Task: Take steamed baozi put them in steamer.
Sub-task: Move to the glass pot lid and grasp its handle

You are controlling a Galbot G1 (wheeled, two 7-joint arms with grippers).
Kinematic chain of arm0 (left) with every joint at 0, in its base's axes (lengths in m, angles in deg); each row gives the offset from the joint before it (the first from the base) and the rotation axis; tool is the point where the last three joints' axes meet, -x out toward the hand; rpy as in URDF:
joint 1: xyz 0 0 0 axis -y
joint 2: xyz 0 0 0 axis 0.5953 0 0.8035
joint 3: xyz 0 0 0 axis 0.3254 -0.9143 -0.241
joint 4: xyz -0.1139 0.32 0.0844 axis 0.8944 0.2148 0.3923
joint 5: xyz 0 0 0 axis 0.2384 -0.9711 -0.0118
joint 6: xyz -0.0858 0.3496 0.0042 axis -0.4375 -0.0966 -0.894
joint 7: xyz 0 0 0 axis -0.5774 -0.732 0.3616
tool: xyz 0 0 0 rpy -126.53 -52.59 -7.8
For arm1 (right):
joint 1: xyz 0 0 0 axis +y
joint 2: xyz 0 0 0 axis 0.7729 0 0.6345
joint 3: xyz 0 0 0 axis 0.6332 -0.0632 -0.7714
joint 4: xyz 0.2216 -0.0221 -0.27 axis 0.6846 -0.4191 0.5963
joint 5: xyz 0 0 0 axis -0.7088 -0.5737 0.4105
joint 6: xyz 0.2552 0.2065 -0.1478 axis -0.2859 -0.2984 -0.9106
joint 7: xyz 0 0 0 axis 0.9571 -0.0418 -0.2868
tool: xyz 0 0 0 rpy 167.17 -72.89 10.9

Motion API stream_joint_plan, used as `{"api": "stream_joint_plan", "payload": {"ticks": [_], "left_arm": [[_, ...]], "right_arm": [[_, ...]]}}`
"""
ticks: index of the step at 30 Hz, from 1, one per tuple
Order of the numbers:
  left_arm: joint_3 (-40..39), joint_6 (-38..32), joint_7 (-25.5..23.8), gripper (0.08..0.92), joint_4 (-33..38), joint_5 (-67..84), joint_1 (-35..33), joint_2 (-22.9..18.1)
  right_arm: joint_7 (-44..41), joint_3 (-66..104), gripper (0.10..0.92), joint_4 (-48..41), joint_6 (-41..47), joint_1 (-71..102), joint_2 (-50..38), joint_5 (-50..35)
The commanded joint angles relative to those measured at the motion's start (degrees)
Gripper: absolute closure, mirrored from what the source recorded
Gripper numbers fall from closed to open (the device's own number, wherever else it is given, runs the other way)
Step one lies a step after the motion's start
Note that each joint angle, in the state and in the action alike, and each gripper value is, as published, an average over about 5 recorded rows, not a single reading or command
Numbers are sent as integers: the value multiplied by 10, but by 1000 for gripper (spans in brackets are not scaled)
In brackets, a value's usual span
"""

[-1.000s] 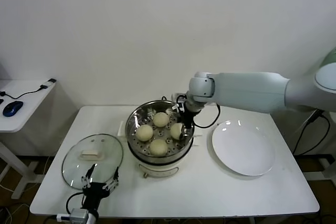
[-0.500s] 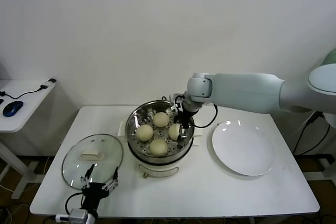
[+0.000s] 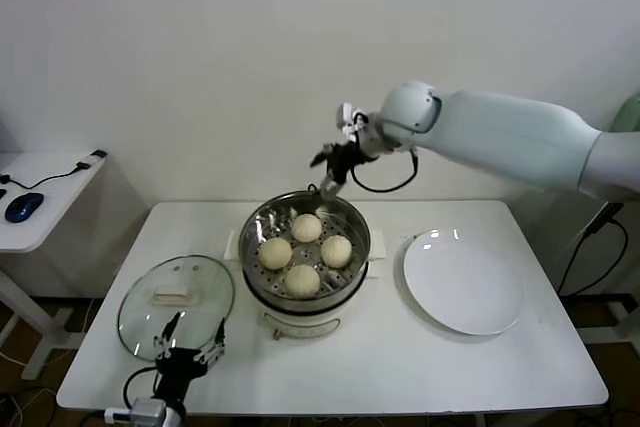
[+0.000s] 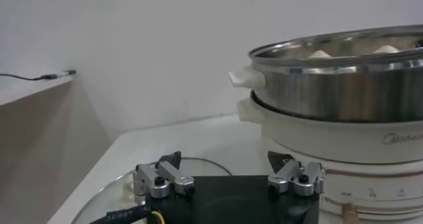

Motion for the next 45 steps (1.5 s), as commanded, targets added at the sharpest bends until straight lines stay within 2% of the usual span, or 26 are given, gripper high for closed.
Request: {"api": "stream_joint_plan", "payload": {"ticks": [1, 4, 10, 15, 19, 24, 30, 40, 45], "left_arm": [[-3, -2, -1, 177, -2, -3, -1, -2], [-1, 3, 0, 177, -1, 2, 1, -1], [8, -2, 10, 177, 8, 16, -2, 4], [18, -7, 16, 177, 16, 16, 1, 6], [24, -6, 16, 177, 20, 21, 4, 7], [28, -2, 20, 177, 22, 32, 7, 4], [32, -11, 28, 177, 22, 34, 6, 3], [41, -34, 46, 177, 2, 12, 14, 7], [44, -56, 61, 177, -11, -27, 20, 10]], "right_arm": [[244, 244, 203, -6, -8, 91, -48, -15], [285, 318, 203, 9, -3, 147, -85, 19], [295, 480, 202, 66, -28, 347, -201, 97], [285, 602, 203, 96, -109, 526, -289, 140], [275, 761, 203, 118, -159, 712, -307, 165], [261, 961, 203, 155, -208, 930, -265, 201], [255, 1090, 203, 189, -263, 1088, -172, 220], [272, 1162, 203, 229, -320, 1234, -5, 219], [270, 1161, 203, 254, -336, 1276, 51, 222]]}}
